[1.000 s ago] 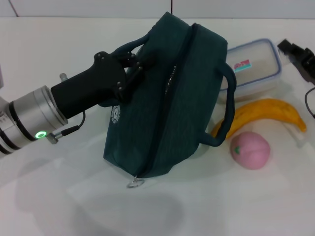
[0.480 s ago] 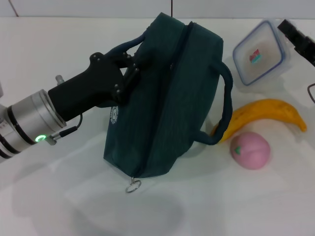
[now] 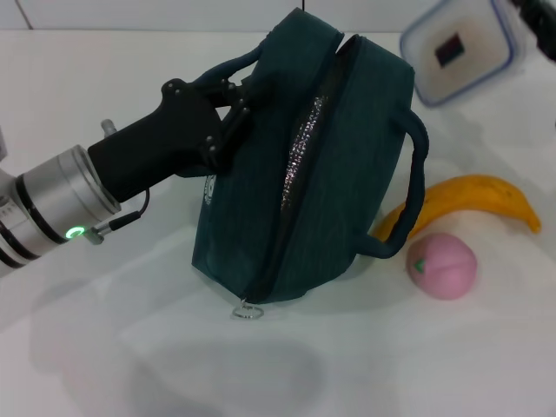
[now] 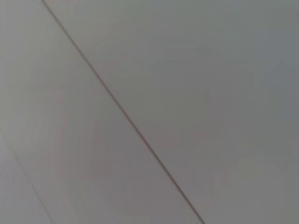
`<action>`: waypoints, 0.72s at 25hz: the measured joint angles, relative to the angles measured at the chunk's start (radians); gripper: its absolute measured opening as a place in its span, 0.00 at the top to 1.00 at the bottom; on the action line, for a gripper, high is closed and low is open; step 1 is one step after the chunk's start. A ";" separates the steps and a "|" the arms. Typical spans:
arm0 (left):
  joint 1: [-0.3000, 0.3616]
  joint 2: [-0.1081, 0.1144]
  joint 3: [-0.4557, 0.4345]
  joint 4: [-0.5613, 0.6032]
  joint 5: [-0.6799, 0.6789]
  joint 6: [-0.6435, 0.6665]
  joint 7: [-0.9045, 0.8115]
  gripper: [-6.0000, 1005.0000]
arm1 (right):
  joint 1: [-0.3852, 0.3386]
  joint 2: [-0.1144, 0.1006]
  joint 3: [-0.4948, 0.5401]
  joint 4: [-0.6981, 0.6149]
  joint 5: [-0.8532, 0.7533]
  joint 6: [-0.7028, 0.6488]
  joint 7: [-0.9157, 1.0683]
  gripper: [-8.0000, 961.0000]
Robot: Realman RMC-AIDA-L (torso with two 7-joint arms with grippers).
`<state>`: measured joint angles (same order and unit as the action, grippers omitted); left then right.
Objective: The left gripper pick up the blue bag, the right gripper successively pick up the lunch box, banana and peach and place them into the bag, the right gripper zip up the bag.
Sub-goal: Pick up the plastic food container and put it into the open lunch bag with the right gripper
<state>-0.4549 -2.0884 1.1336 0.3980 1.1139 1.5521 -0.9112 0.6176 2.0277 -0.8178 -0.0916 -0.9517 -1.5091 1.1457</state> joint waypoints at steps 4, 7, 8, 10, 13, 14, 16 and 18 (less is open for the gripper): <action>-0.006 -0.001 0.000 0.000 0.002 -0.005 0.000 0.95 | 0.039 0.000 0.000 -0.008 0.029 -0.092 0.017 0.89; -0.011 -0.002 0.000 -0.001 -0.001 -0.022 -0.005 0.95 | 0.086 0.000 0.000 -0.023 0.037 -0.177 0.037 0.89; -0.013 -0.002 0.000 -0.002 -0.002 -0.031 -0.005 0.95 | 0.093 0.000 0.000 -0.024 0.037 -0.188 0.039 0.89; -0.018 -0.002 0.000 -0.002 -0.002 -0.049 -0.004 0.95 | 0.130 0.000 -0.002 -0.022 0.037 -0.217 0.040 0.90; -0.033 -0.002 0.000 -0.008 -0.002 -0.080 -0.003 0.95 | 0.169 0.000 -0.008 -0.014 0.037 -0.224 0.048 0.90; -0.043 -0.002 -0.001 -0.016 -0.002 -0.091 -0.003 0.95 | 0.179 0.000 -0.010 -0.014 0.035 -0.224 0.055 0.90; -0.058 -0.002 -0.003 -0.031 -0.002 -0.107 0.001 0.95 | 0.195 0.000 -0.017 -0.014 0.031 -0.227 0.069 0.90; -0.070 -0.002 -0.004 -0.041 -0.002 -0.126 0.002 0.95 | 0.209 0.000 -0.039 -0.012 0.032 -0.228 0.075 0.90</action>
<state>-0.5247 -2.0908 1.1300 0.3571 1.1119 1.4258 -0.9094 0.8269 2.0278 -0.8567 -0.1039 -0.9196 -1.7373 1.2211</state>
